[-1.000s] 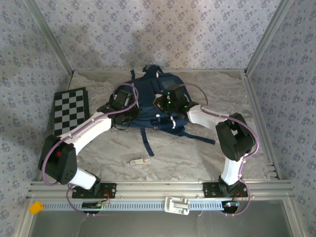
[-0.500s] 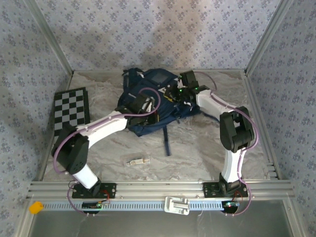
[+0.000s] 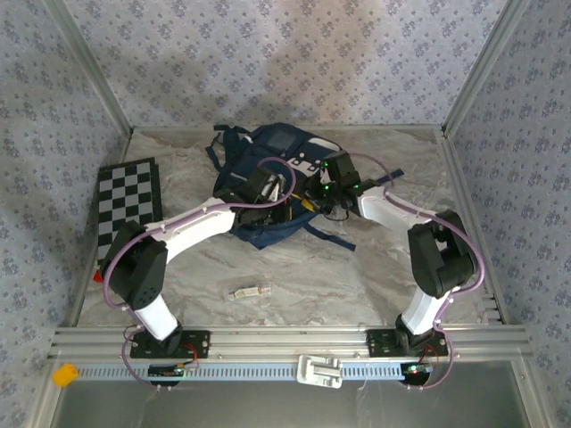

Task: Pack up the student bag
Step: Unzip the student bag at the center of the table.

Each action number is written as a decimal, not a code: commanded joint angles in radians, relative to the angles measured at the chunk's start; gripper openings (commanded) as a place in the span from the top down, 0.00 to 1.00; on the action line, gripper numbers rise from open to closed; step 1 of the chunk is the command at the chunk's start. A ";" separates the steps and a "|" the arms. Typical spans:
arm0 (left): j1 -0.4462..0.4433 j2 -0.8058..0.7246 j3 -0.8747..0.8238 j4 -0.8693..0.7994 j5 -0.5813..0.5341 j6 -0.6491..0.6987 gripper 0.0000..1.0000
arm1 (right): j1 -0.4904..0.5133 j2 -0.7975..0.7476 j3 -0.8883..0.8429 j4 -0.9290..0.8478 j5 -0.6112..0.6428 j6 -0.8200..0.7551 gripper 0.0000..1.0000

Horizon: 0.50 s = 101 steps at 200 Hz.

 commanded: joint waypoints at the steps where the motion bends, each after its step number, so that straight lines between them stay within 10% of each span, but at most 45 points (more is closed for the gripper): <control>1: 0.002 0.004 0.040 -0.019 0.035 0.036 1.00 | 0.022 0.042 0.016 0.106 -0.005 0.095 0.57; 60: 0.025 -0.053 0.036 -0.216 -0.058 0.177 1.00 | -0.030 0.013 0.023 -0.068 -0.024 -0.092 0.97; 101: 0.121 -0.094 -0.027 -0.252 -0.089 0.251 1.00 | -0.167 0.007 0.071 -0.222 -0.136 -0.308 1.00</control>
